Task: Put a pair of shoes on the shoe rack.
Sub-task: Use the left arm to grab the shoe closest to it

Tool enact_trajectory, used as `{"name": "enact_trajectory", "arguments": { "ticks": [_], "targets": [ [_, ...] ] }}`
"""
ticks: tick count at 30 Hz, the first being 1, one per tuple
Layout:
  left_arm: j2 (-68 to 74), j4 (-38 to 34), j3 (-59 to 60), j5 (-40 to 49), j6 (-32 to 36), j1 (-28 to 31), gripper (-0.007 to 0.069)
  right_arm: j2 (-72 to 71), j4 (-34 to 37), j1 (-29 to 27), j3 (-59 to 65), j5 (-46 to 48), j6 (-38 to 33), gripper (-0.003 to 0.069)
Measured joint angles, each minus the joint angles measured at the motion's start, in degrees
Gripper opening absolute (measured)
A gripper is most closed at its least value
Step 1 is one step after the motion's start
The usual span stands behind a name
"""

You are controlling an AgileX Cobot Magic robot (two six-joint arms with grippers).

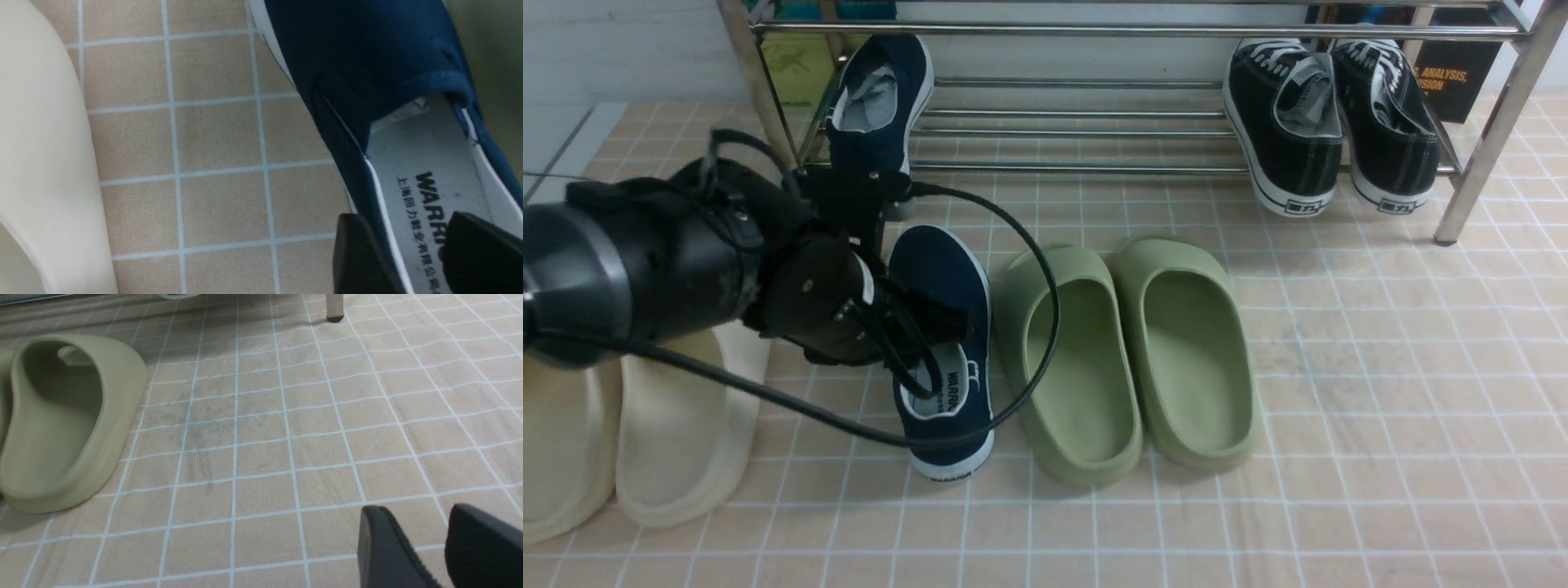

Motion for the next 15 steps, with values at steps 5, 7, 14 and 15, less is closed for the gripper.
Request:
{"name": "enact_trajectory", "arguments": {
  "ticks": [5,7,14,15],
  "targets": [
    [4.49,2.96,0.0,-0.95,-4.29,0.0,0.0303,0.0,0.0,0.0,0.0,0.0,0.0,0.024],
    [5.33,4.59,0.05,-1.4,-6.19,0.0,0.0198,0.0,0.0,0.0,0.0,0.0,0.0,0.024],
    [0.04,6.13,0.05,1.13,-7.07,-0.11,0.0034,0.0,0.0,0.0,0.0,0.0,0.0,0.024],
    [-1.71,6.12,-0.12,2.41,-6.59,-0.11,0.0033,0.0,0.0,0.0,0.0,0.0,0.0,0.024]
  ]
}}
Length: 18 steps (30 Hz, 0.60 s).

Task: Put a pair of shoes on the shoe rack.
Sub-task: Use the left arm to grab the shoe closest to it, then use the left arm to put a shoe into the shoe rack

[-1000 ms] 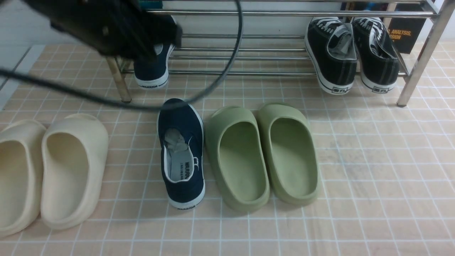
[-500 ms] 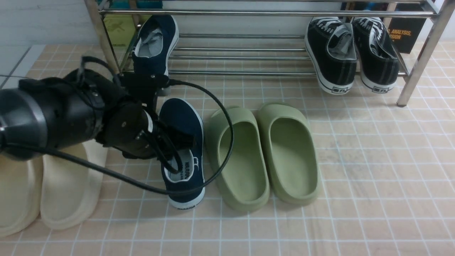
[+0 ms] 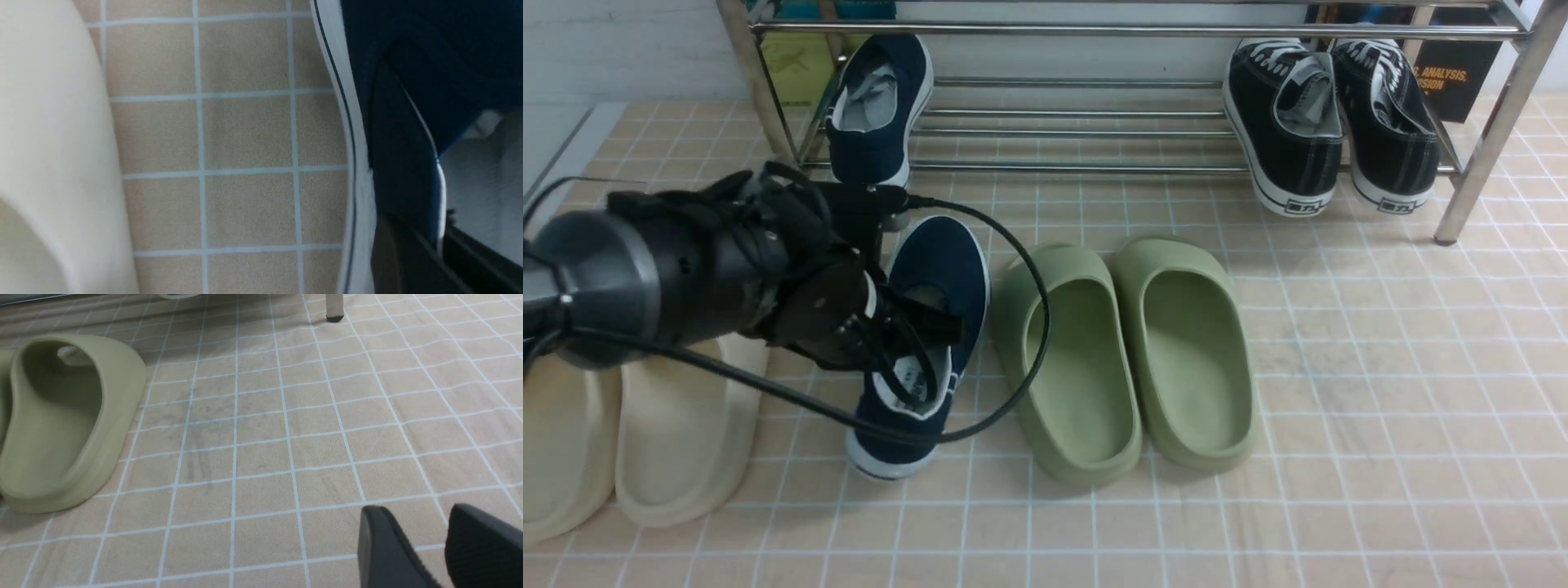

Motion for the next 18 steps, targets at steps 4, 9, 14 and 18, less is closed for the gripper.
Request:
{"name": "enact_trajectory", "arguments": {
  "ticks": [4,9,14,18],
  "targets": [
    [-4.38,-0.53,-3.28,6.27,2.16,0.0,0.0033,0.0,0.0,0.0,0.0,0.0,0.0,0.024],
    [-3.1,-3.46,-11.51,8.01,5.8,0.0,0.0033,0.0,0.0,0.0,0.0,0.0,0.0,0.024],
    [2.2,-4.11,-20.55,8.13,9.05,0.0,0.0033,0.0,0.0,0.0,0.0,0.0,0.0,0.024],
    [10.6,-3.65,-30.2,8.13,9.62,0.0,0.0033,0.0,0.0,0.0,0.0,0.0,0.0,0.024]
  ]
}}
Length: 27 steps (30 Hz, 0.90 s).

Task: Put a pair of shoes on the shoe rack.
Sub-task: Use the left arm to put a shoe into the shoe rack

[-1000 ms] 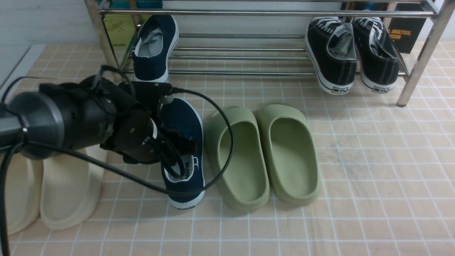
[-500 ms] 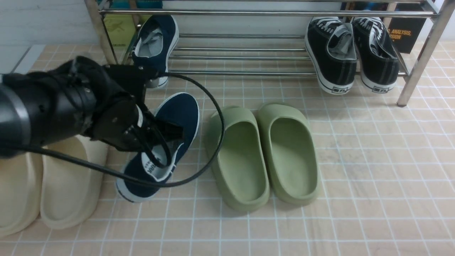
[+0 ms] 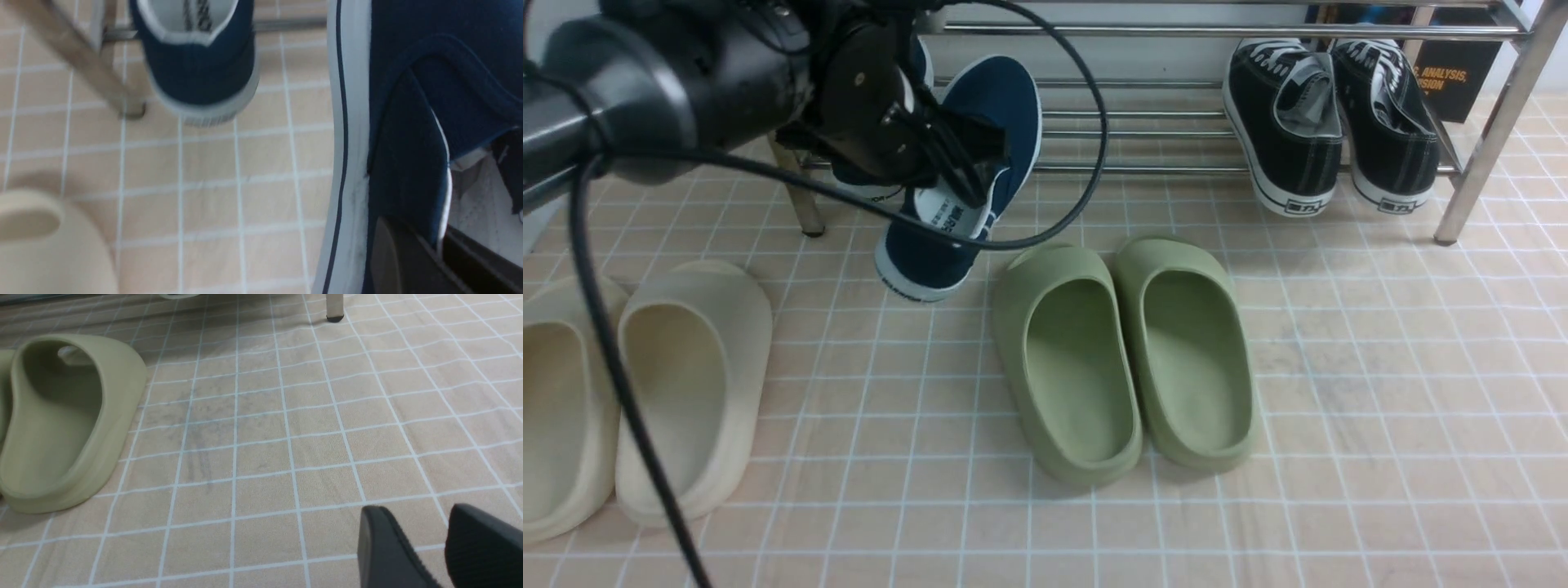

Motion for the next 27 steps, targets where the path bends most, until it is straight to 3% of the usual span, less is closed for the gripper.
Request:
{"name": "enact_trajectory", "arguments": {
  "ticks": [9,14,22,27],
  "targets": [
    [14.12,4.53,-16.35,-0.06,-1.91,0.05,0.0033,0.0,0.0,0.0,0.0,0.0,0.0,0.024],
    [19.48,10.64,-22.77,-3.97,-10.18,0.26,0.0033,0.0,0.0,0.0,0.0,0.0,0.0,0.024],
    [22.82,12.3,-23.94,-7.16,-20.65,3.84,0.0036,0.0,0.0,0.0,0.0,0.0,0.0,0.024],
    [23.34,12.75,-24.06,-8.13,-21.83,4.58,0.0081,0.0,0.0,0.0,0.0,0.0,0.0,0.024]
  ]
}}
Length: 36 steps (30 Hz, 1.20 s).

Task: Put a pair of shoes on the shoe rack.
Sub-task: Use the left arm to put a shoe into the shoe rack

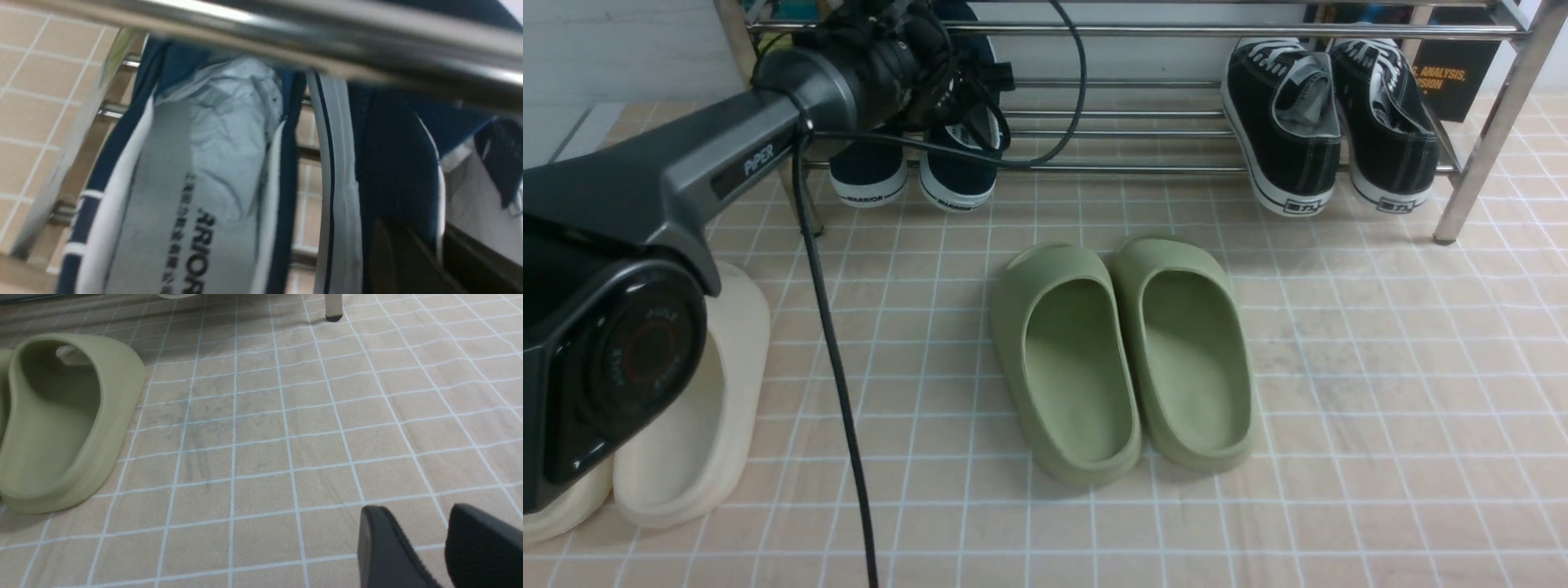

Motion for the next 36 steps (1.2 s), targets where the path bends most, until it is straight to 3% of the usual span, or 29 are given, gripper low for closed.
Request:
{"name": "enact_trajectory", "arguments": {
  "ticks": [5,6,9,14,20,24,27,36],
  "targets": [
    [0.0,0.49,-0.31,-1.24,-0.1,0.0,0.0215,0.0,0.0,0.0,0.0,0.0,0.0,0.024],
    [0.0,0.95,-0.44,-1.16,-0.1,0.0,0.0279,0.0,0.0,0.0,0.0,0.0,0.0,0.024],
    [-0.32,0.95,-0.46,1.12,-0.1,0.0,0.0375,0.0,0.0,0.0,0.0,0.0,0.0,0.024],
    [-1.64,0.73,-0.95,7.82,2.21,-0.08,0.0411,0.0,0.0,0.0,0.0,0.0,0.0,0.024],
    [-2.56,0.49,-1.12,11.82,5.7,-0.12,0.0307,0.0,0.0,0.0,0.0,0.0,0.0,0.024],
    [-2.56,0.38,-1.12,12.16,6.4,-0.12,0.0123,0.0,0.0,0.0,0.0,0.0,0.0,0.024],
    [-2.56,0.34,-1.12,10.5,5.76,-0.12,0.0031,0.0,0.0,0.0,0.0,0.0,0.0,0.024],
    [-2.56,0.34,-1.12,6.31,2.89,-0.12,0.0002,0.0,0.0,0.0,0.0,0.0,0.0,0.024]
  ]
}}
